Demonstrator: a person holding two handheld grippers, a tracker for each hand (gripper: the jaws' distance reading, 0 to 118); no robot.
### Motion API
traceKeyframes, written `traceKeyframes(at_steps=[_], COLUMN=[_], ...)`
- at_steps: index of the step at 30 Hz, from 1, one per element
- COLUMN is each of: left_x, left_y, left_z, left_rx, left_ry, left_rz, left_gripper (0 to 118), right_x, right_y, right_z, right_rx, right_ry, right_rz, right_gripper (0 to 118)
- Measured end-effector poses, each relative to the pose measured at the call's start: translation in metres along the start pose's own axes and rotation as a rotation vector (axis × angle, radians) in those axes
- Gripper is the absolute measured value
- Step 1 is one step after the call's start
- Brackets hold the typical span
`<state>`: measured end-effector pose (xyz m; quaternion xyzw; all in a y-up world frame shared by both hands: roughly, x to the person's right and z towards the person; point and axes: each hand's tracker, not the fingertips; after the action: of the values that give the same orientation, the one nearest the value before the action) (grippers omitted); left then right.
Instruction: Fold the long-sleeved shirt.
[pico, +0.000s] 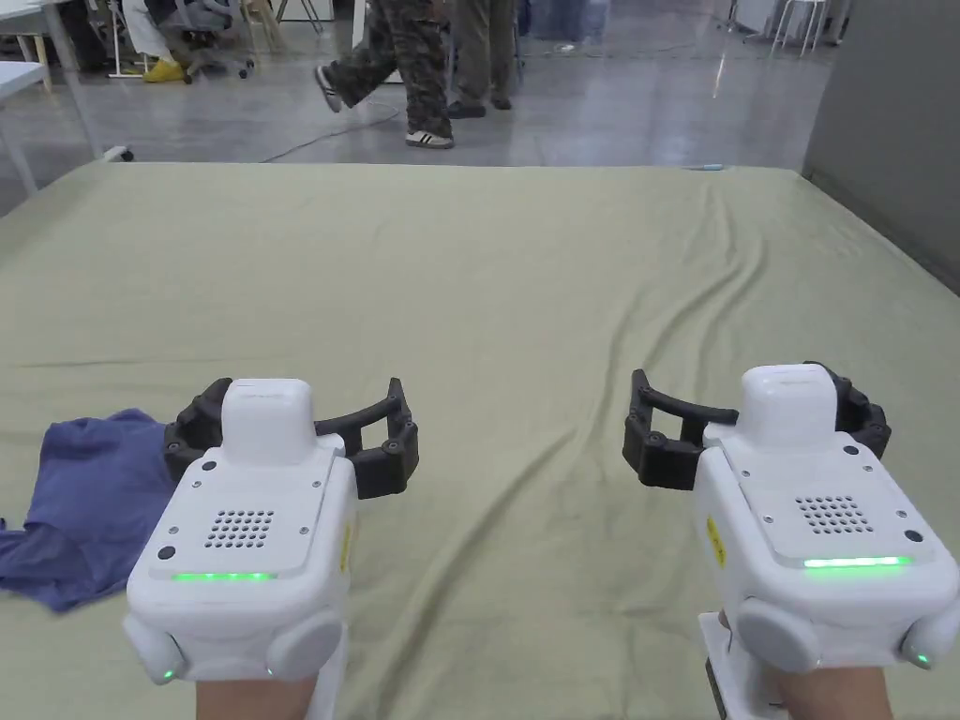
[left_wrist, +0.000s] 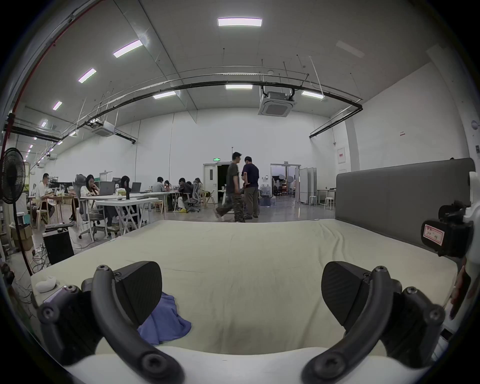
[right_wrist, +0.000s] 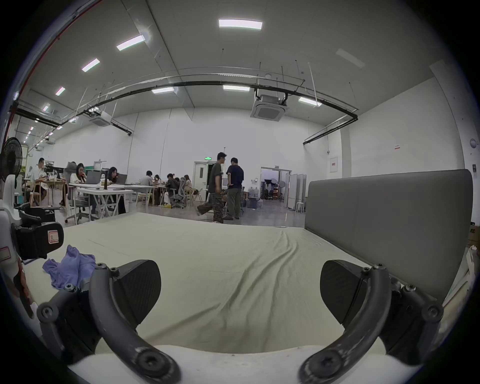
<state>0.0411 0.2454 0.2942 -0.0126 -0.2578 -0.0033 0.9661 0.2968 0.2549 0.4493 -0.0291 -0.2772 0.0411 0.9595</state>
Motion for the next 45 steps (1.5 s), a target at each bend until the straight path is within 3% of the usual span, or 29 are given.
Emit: traceKeyframes(at_steps=[37,45], left_x=[0.0013,0.0045], left_y=[0.002,0.0022], left_z=[0.0059,0.0045], left_rx=[0.001,0.023], left_ry=[-0.006,-0.005], left_rz=[0.0,-0.035], left_gripper=[118,118], right_x=[0.0006,0.0029], right_y=[0.0039,0.0043], right_z=[0.006,0.0033], right_rx=[0.001,-0.008], right_ry=[0.003,0.007], right_rz=[0.0,-0.037], right_gripper=[118,118])
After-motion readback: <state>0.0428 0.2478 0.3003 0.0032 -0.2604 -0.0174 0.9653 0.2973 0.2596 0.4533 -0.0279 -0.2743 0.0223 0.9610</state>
